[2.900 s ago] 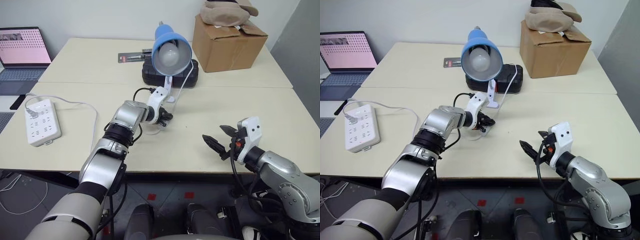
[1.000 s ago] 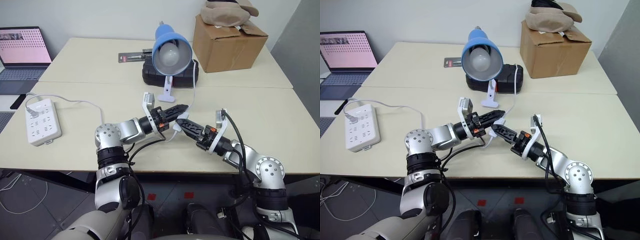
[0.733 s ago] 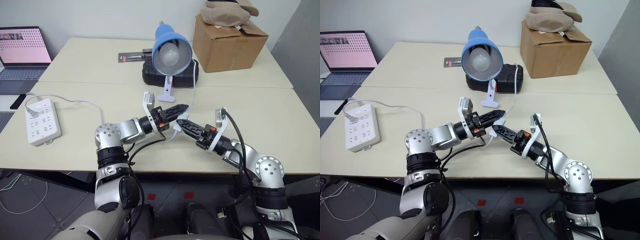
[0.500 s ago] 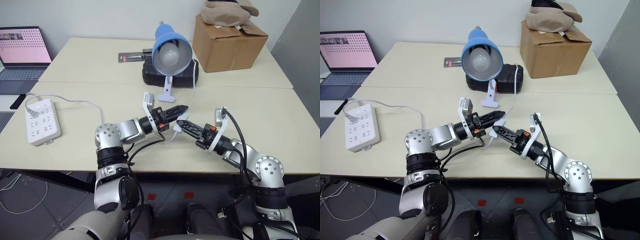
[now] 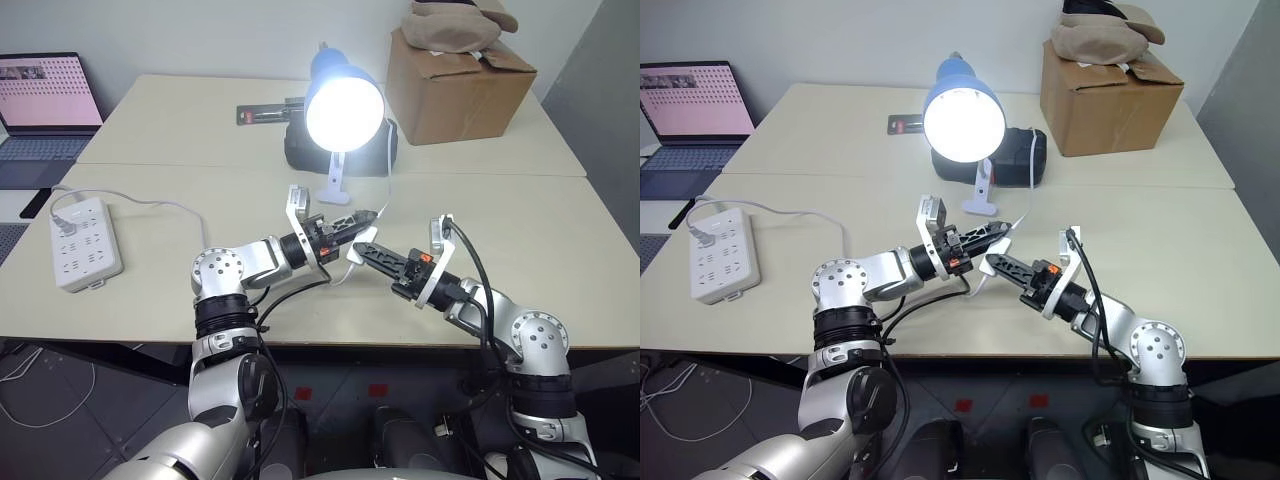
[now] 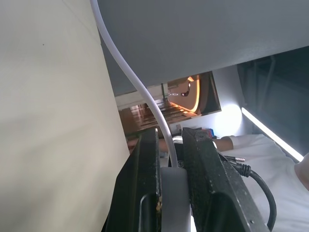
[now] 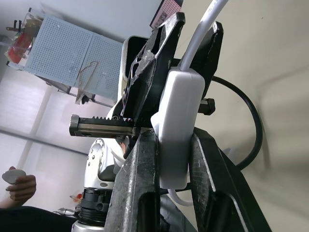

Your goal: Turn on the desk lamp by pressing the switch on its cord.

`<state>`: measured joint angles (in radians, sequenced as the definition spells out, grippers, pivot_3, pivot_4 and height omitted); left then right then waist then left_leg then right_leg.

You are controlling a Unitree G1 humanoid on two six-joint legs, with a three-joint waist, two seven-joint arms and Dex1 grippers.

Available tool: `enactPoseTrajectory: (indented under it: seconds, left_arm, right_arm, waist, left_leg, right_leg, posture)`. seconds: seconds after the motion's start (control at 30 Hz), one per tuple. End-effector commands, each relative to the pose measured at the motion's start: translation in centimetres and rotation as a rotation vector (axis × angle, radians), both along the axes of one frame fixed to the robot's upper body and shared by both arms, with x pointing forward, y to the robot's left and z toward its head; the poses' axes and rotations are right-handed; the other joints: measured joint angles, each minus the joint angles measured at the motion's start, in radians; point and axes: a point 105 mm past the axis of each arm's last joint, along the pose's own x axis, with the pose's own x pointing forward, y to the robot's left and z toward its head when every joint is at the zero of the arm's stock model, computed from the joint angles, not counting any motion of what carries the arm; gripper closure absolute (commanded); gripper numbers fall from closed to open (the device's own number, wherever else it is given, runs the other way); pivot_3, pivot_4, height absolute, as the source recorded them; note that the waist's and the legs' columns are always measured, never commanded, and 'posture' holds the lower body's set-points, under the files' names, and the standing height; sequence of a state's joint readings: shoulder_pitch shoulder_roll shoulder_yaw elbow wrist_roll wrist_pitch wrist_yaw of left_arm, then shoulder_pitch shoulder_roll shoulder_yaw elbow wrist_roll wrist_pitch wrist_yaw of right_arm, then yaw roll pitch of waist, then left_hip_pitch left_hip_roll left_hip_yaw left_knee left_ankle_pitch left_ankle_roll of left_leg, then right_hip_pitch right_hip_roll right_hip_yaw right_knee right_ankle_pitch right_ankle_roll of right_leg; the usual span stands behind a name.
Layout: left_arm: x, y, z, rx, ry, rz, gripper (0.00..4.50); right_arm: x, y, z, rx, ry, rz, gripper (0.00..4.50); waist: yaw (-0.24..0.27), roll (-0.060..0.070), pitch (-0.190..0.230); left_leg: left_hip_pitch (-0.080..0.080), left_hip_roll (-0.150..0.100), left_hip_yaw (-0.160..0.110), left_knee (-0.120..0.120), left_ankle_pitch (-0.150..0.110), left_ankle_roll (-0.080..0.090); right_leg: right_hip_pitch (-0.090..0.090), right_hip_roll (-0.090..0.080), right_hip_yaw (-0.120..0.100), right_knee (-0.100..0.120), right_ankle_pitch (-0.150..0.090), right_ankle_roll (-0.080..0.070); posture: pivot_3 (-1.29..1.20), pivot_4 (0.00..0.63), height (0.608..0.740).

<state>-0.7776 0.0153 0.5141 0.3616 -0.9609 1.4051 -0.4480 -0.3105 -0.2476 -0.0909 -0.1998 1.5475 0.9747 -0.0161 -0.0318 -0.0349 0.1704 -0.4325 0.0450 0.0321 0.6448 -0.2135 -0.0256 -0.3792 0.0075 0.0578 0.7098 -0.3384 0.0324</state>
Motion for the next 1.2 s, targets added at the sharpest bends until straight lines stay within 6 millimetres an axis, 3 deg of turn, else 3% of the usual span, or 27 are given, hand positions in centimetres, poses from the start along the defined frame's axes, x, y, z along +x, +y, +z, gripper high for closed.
enactPoseTrajectory:
  seconds: [0.03,0.17,0.3,0.47,0.53,0.6,0.63,0.67,0.87,1.07,1.2]
  left_arm:
    - [-0.1,0.2,0.9,-0.005,-0.049,0.006,4.11]
    - [0.1,0.2,0.8,0.007,-0.052,0.019,4.11]
    - [0.8,0.6,0.4,0.038,-0.05,0.062,4.11]
    - [2.6,1.0,-1.4,0.14,-0.026,0.155,4.11]
    - [3.3,0.7,-2.5,0.224,-0.032,0.182,4.11]
    - [4.1,0.6,-3.3,0.286,-0.038,0.215,4.11]
    - [4.4,0.6,-3.6,0.304,-0.041,0.23,3.42]
    - [4.6,0.5,-3.5,0.308,-0.054,0.231,3.42]
    - [5.1,1.0,-2.0,0.332,-0.101,0.222,1.99]
    - [5.1,3.7,-0.7,0.496,-0.251,0.242,0.59]
    - [4.2,8.2,0.3,0.811,-0.516,0.246,0.08]
  right_arm:
    - [-0.4,-0.8,0.8,-0.005,-0.048,-0.021,3.28]
    - [-1.0,-2.2,0.4,-0.017,-0.035,-0.045,2.53]
    - [-3.0,-4.7,0.1,-0.042,-0.022,-0.081,1.62]
    - [-3.4,-6.9,0.2,-0.192,-0.078,-0.183,0.4]
    - [-3.3,-7.5,0.7,-0.272,-0.131,-0.23,0.02]
    - [-3.4,-7.4,1.2,-0.289,-0.166,-0.246,0.02]
    - [-3.5,-7.3,1.4,-0.29,-0.174,-0.25,0.0]
    - [-3.5,-7.2,1.4,-0.293,-0.179,-0.252,0.0]
    - [-3.6,-7.0,1.0,-0.318,-0.185,-0.275,0.0]
    - [-3.5,-7.7,1.0,-0.366,-0.207,-0.3,0.0]
    - [-4.4,-8.5,0.6,-0.55,-0.285,-0.259,0.0]
  waist:
    - [0.0,0.0,0.0]
    - [0.0,0.0,0.0]
    - [0.003,0.0,0.0]
    - [-0.001,0.0,0.0]
    - [0.001,0.0,0.0]
    - [0.002,0.0,0.0]
    - [0.002,0.0,0.0]
    - [0.002,0.0,0.0]
    - [0.001,0.0,0.0]
    - [0.0,0.0,0.0]
    - [0.0,0.0,0.001]
  left_leg:
    - [0.0,0.0,0.0,0.0,0.0,0.0]
    - [0.0,0.0,0.0,-0.001,0.0,0.0]
    - [-0.001,0.0,0.0,-0.001,0.0,0.0]
    - [-0.002,0.0,0.001,-0.002,0.0,0.0]
    - [-0.002,0.001,0.0,-0.002,0.0,0.0]
    - [-0.002,0.0,0.0,-0.002,0.0,0.0]
    - [-0.002,0.0,0.0,-0.002,0.0,0.0]
    - [-0.001,0.001,0.0,-0.002,0.0,0.0]
    - [-0.002,0.001,0.0,-0.002,0.0,0.0]
    - [-0.002,0.002,0.0,-0.003,0.0,0.0]
    - [-0.002,0.001,0.001,-0.003,0.0,0.0]
  right_leg:
    - [0.0,0.0,0.0,0.0,0.0,0.0]
    - [0.0,0.0,0.0,-0.001,0.0,0.0]
    - [0.0,0.0,0.0,-0.004,0.0,0.0]
    - [0.001,0.0,0.001,-0.008,0.0,0.002]
    - [0.001,0.0,0.001,-0.009,0.0,0.003]
    - [0.002,0.003,0.0,-0.009,0.0,0.004]
    - [0.003,0.004,0.0,-0.01,0.0,0.004]
    - [0.003,0.004,0.0,-0.011,0.0,0.004]
    - [0.004,0.004,0.001,-0.014,0.0,0.004]
    - [0.003,0.004,0.001,-0.013,0.001,0.004]
    - [0.003,0.003,0.002,-0.014,0.002,0.002]
  posture:
    - [0.0,0.15,0.74]
    - [0.0,0.15,0.74]
    - [0.0,0.15,0.74]
    - [0.0,0.15,0.74]
    - [0.0,0.15,0.74]
    - [0.0,0.15,0.74]
    - [0.0,0.15,0.74]
    - [0.0,0.15,0.74]
    - [0.0,0.15,0.74]
    - [0.0,0.15,0.74]
    - [0.0,0.15,0.74]
